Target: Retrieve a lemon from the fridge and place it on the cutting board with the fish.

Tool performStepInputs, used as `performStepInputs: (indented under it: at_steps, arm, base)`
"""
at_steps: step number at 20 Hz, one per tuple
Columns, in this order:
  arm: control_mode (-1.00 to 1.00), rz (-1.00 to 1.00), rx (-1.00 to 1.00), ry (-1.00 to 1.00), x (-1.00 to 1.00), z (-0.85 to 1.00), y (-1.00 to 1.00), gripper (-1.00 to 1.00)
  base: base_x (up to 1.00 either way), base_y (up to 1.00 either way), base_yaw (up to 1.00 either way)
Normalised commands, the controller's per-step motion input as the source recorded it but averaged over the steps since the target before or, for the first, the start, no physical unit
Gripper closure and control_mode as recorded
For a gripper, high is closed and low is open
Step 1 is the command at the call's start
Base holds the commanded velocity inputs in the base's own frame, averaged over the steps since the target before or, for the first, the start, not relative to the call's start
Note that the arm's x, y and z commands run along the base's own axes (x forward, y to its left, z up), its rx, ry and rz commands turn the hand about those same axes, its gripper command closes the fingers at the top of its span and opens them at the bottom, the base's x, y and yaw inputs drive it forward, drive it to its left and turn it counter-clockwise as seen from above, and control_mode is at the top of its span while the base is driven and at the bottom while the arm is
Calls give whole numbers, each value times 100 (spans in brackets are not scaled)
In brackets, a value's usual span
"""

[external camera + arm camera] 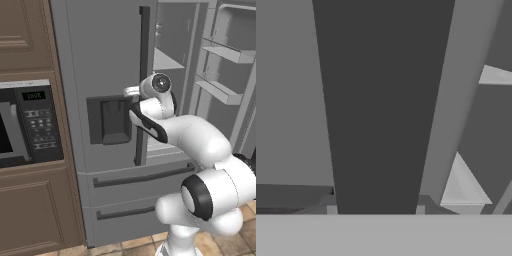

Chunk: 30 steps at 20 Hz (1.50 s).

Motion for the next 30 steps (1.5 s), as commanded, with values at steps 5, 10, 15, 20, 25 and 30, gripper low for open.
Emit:
performStepInputs:
  at_steps: [5, 10, 15, 20, 25, 30]
  arm:
    - [-100, -21, -2, 0, -46, 16, 29, 100]
    - [-100, -24, 0, 5, -88, 12, 37, 100]
    - [-100, -31, 0, 12, -96, 0, 61, 100]
    - [-100, -32, -1, 16, -90, 0, 73, 100]
    - [-100, -35, -5, 14, -73, -6, 86, 100]
    - [-100, -32, -1, 5, -29, -7, 40, 100]
  base:
    - [0, 0, 0]
    - [0, 0, 0]
    - [0, 0, 0]
    - [0, 0, 0]
    - [0, 0, 0]
    - [0, 0, 0]
